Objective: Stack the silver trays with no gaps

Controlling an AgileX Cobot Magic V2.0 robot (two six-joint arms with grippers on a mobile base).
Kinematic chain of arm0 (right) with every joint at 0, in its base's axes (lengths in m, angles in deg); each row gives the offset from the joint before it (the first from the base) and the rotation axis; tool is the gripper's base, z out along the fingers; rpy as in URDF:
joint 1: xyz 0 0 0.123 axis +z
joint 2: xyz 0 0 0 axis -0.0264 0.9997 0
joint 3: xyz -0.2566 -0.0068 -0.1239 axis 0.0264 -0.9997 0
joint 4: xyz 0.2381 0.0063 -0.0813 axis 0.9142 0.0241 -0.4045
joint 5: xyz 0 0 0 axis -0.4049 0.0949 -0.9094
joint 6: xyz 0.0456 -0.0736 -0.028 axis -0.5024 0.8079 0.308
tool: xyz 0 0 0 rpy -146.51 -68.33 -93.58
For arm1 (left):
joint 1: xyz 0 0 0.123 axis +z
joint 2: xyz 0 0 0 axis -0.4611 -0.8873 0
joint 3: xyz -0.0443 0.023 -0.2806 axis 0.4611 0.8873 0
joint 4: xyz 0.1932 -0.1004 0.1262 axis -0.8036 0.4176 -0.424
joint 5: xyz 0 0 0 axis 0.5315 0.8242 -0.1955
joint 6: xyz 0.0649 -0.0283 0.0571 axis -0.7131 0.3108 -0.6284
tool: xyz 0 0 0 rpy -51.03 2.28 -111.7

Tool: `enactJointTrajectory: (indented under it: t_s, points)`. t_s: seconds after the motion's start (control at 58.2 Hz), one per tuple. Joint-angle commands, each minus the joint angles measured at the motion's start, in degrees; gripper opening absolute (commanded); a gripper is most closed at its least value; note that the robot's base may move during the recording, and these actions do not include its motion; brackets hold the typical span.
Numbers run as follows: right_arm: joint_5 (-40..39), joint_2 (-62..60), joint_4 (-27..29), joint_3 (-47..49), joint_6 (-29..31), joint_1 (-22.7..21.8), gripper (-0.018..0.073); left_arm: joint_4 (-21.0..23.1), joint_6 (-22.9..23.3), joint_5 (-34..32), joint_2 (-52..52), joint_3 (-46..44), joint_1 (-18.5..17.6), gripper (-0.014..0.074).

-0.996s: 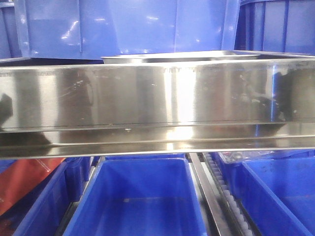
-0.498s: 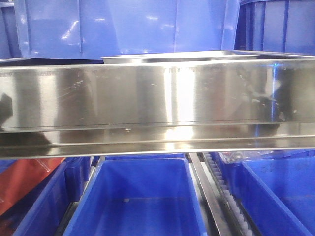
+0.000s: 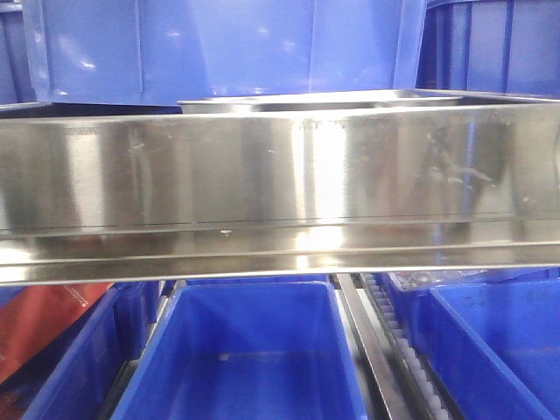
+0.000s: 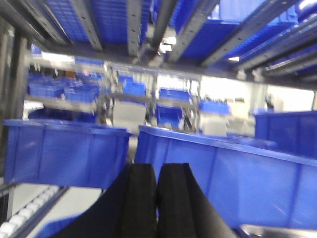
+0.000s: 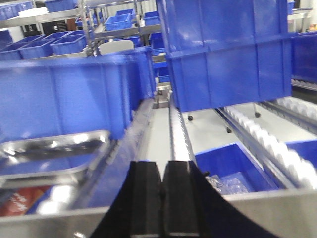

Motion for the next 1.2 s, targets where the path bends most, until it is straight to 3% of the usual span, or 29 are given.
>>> enactJointTrajectory:
  t_s: [0.0, 0.103, 0.24, 0.515, 0.652, 0.755, 0.824, 1.03, 1.099, 1.185]
  points:
    - [5.88, 0.01, -0.1, 5.72, -0.04, -0.03, -0.0078, 0.17, -0.31, 9.14, -3.58, -7.05, 0.18, -0.0007]
    - [12.1, 2.31, 0.08, 11.13, -0.04, -0.03, -0.0078, -0.01, -2.66, 17.11, -9.9, -15.0, 0.18, -0.0007]
    - [18.0, 10.38, 1.04, 18.19, -0.04, -0.03, -0.0078, 5.03, -9.34, 28.82, -22.11, -27.64, 0.18, -0.0007]
    - [31.1, 34.2, 5.5, 36.49, -0.04, -0.03, -0.0078, 10.3, -9.46, 44.8, -46.18, -44.57, 0.18, -0.0007]
    - [37.18, 45.58, 5.65, 44.53, 0.06, -0.03, -0.0078, 13.57, -9.46, 48.49, -56.63, -48.92, -0.62, -0.0019]
    - [37.45, 53.36, 5.65, 48.17, 0.54, 0.78, -0.0078, 13.05, -8.95, 46.63, -62.28, -50.9, -5.19, -0.0019]
    - [37.45, 57.31, 5.65, 49.53, 0.74, 2.55, -0.0078, 10.47, -6.53, 44.34, -65.34, -51.62, -9.61, -0.0019]
    - [37.45, 69.33, 2.08, 53.1, 0.88, 12.39, -0.0078, -5.03, 6.76, 42.92, -76.93, -56.67, -24.26, -0.0019]
    - [37.34, 73.5, 0.91, 54.98, 0.88, 14.81, -0.0078, -7.42, 9.31, 43.2, -80.92, -59.55, -27.12, -0.0019]
    - [37.34, 78.32, 0.49, 58.63, 0.88, 16.49, -0.0078, -7.41, 9.44, 44.05, -85.4, -63.28, -29.14, -0.0019]
